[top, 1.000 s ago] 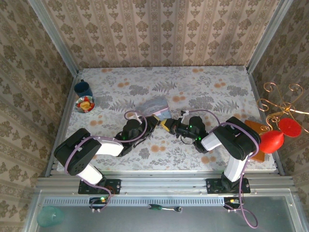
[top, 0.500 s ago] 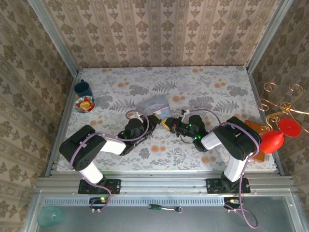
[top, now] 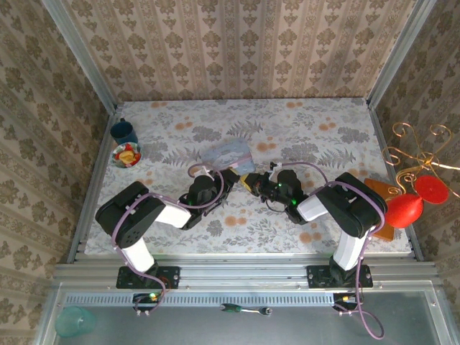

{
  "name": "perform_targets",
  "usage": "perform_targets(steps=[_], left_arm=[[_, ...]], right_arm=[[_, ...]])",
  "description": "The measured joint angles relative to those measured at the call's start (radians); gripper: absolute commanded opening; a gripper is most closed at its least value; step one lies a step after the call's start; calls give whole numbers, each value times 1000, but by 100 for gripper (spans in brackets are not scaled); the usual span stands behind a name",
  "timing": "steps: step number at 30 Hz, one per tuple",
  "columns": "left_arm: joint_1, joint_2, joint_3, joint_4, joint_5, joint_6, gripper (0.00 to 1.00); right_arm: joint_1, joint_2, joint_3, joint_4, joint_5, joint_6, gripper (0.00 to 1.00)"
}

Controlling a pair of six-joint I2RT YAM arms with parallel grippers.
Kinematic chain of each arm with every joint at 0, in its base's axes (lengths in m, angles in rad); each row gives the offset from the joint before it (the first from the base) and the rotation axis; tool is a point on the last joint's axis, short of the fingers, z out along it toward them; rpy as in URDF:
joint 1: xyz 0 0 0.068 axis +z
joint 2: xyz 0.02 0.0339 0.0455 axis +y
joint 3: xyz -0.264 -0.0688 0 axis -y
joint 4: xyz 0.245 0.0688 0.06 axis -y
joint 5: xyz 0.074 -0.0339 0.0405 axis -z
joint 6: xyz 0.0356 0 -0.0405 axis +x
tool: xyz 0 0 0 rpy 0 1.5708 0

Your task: Unlock the padlock with the key

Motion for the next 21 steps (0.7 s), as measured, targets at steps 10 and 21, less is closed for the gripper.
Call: perform_targets(steps=[10, 21], left_arm=[[-7, -63, 1, -86, -1, 16, 0], [42, -227, 5, -343, 130, 96, 0]], right_arm=[[-26, 0, 0, 13, -79, 0, 16], [-13, -9, -33, 25, -150, -81, 49]])
